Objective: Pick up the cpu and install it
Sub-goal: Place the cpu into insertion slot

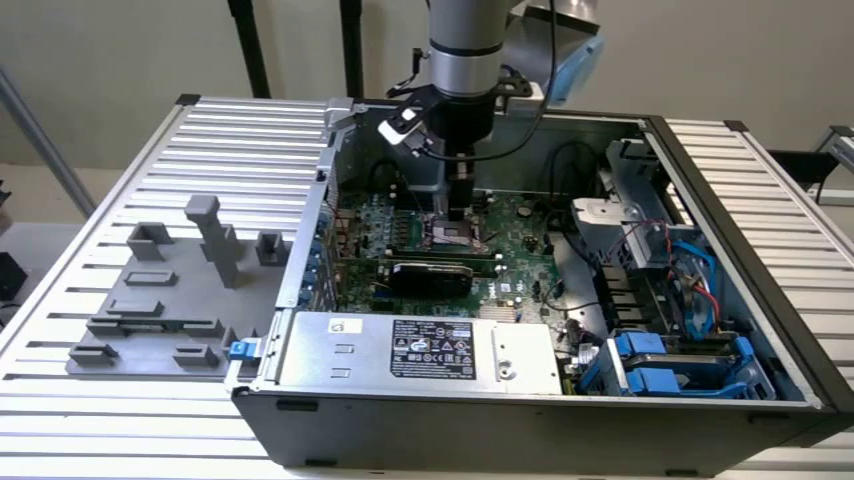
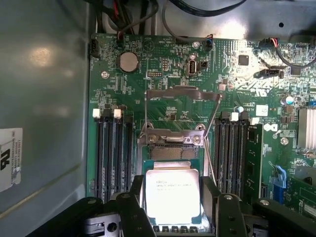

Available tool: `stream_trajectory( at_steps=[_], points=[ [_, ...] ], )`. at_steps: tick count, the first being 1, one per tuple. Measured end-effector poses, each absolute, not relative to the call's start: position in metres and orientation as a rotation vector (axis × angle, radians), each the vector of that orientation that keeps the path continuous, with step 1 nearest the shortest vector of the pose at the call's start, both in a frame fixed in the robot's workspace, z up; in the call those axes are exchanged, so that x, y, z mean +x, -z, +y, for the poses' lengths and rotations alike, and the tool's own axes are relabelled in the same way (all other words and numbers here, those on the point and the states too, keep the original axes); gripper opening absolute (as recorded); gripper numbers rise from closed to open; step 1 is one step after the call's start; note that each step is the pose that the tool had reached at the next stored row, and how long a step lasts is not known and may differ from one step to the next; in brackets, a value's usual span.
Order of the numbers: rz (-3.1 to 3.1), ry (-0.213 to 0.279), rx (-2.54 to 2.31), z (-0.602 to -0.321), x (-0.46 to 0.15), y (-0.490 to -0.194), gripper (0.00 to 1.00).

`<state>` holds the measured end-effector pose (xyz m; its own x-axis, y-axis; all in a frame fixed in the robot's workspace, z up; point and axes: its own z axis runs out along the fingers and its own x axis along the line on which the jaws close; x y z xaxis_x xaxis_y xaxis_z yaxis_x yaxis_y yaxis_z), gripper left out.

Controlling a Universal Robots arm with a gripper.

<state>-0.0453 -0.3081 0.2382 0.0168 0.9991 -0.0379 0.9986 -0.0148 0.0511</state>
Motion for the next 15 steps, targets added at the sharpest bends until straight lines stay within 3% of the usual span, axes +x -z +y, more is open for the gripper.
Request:
stream_trajectory(
  at_steps=[15],
  points=[
    [2.140,-0.046,2.219,-0.321,-0.047,-0.219,0.55]
  ],
)
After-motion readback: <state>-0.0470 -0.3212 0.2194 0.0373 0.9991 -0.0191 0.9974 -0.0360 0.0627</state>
